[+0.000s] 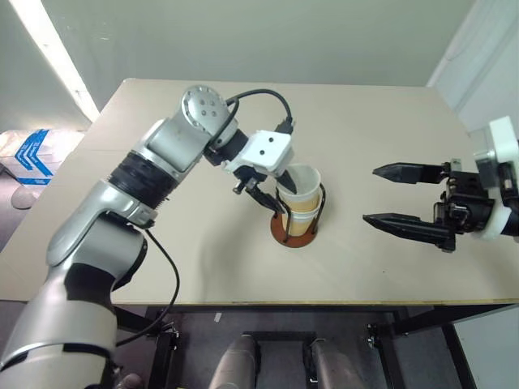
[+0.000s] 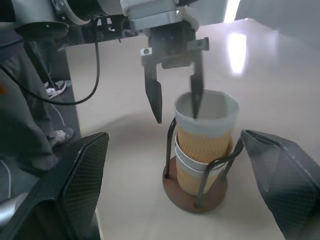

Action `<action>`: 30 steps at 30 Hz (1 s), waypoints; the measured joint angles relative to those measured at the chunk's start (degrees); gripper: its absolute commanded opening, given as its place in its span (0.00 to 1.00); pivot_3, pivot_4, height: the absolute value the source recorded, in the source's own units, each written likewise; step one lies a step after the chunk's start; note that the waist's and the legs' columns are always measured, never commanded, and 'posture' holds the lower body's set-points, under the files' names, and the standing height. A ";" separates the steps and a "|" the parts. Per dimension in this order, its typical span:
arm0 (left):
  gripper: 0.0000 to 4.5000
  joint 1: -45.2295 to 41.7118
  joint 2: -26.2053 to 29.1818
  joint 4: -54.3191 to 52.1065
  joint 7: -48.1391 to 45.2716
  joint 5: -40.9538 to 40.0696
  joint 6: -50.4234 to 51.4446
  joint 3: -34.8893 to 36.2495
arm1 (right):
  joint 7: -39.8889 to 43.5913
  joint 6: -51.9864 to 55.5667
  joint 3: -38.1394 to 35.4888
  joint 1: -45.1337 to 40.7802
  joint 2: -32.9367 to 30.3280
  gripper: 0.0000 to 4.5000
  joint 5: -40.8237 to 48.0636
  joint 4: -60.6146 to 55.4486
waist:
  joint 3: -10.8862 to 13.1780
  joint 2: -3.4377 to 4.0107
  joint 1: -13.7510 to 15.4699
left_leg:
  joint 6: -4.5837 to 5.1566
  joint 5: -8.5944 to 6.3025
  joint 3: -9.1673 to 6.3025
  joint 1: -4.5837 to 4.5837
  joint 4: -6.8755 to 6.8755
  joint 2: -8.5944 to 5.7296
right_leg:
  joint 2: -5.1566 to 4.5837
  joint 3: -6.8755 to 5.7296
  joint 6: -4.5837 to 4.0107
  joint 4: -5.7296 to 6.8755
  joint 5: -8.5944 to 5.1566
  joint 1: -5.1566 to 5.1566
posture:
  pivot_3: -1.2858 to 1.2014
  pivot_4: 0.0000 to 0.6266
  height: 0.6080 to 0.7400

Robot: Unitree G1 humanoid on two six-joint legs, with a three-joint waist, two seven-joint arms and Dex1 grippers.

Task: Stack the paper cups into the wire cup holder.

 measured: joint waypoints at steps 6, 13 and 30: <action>0.94 -1.34 -0.48 1.35 -0.03 0.67 1.12 5.60 | 1.57 -0.53 0.91 -2.03 -0.97 1.00 -1.24 2.83 | 0.00 0.00 0.00 | 0.00 0.00 -0.01 -0.01 -0.02 0.00 | 0.00 0.00 -0.01 -0.01 -0.01 -0.01 | 0.52 0.24 1.00; 0.94 -2.24 0.41 0.05 0.06 0.66 4.98 11.60 | 3.22 -1.60 3.98 -4.83 -0.90 1.00 -3.87 5.64 | 0.00 0.01 -0.10 | 0.03 -0.04 0.01 0.00 -0.03 0.00 | 0.00 0.00 -0.04 -0.01 -0.01 -0.05 | 0.52 0.24 1.00; 0.94 22.67 6.89 -15.15 40.03 -1.07 26.99 45.78 | 4.29 -10.94 10.06 -6.88 1.91 1.00 -24.09 29.40 | -0.01 0.04 -0.36 | -0.07 0.12 0.05 0.25 -0.03 0.01 | -0.01 -0.05 -0.25 0.04 0.05 0.08 | 0.52 0.24 1.00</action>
